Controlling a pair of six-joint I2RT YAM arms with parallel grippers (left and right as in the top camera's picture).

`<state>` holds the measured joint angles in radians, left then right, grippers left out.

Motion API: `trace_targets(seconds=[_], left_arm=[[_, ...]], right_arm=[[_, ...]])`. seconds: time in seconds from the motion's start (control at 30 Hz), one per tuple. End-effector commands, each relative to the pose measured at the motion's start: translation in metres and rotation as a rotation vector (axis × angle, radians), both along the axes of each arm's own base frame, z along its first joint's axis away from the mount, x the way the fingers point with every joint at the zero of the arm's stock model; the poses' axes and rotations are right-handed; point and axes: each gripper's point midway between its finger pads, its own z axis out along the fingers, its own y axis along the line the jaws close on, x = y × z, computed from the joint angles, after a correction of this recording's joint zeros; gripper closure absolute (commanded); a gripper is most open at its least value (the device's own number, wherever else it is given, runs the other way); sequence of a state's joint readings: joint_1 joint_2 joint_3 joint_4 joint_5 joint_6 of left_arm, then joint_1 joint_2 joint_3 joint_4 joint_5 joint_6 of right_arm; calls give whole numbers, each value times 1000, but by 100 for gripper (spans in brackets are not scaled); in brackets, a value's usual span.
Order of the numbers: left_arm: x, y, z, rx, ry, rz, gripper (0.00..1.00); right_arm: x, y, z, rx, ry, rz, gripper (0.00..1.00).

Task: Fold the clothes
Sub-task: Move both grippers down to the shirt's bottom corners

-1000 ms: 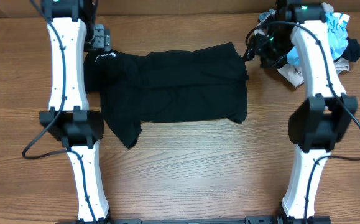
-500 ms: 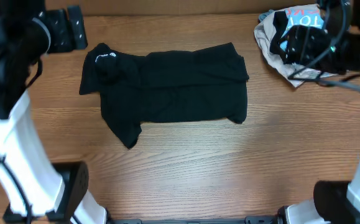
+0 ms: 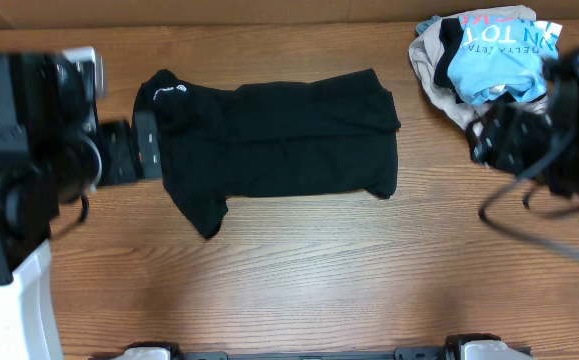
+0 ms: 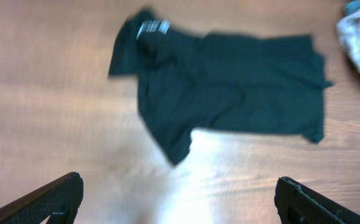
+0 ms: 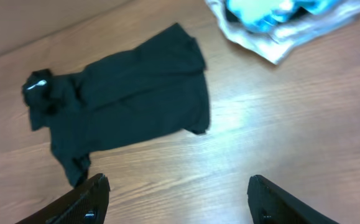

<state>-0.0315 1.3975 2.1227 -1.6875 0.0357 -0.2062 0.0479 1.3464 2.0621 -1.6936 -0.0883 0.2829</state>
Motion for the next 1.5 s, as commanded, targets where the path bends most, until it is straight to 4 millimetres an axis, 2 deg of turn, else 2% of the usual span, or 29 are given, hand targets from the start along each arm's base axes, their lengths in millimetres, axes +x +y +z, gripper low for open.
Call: trace_targets(seconds=[0.0, 0.2, 0.4, 0.57, 0.63, 0.77, 0.9, 1.0, 1.2, 1.47], left_arm=[[-18, 11, -31, -7, 78, 127, 0], [-31, 6, -96, -52, 162, 158, 0], [-38, -20, -180, -173, 266, 89, 0], [-43, -33, -255, -158, 338, 32, 0], [-47, -41, -274, -152, 349, -2, 0], [-52, -46, -297, -119, 355, 3, 0], [-50, -27, -309, -25, 333, 93, 0], [-43, -20, -318, 10, 301, 110, 0], [-22, -28, -342, -22, 244, 100, 3], [-3, -40, -368, -37, 262, 30, 11]], right_arm=[[-13, -11, -18, -17, 45, -92, 25], [-18, -5, -63, 16, 128, -82, 24], [-3, 4, -102, 49, 181, -59, 23], [4, 7, -134, 60, 221, -51, 18], [5, 7, -142, 60, 243, -50, 18], [9, 7, -152, 57, 272, -52, 18], [16, 8, -154, 58, 268, -51, 18], [23, 8, -154, 59, 250, -51, 18], [34, 9, -157, 60, 237, -51, 18], [45, 9, -166, 60, 255, -51, 18]])
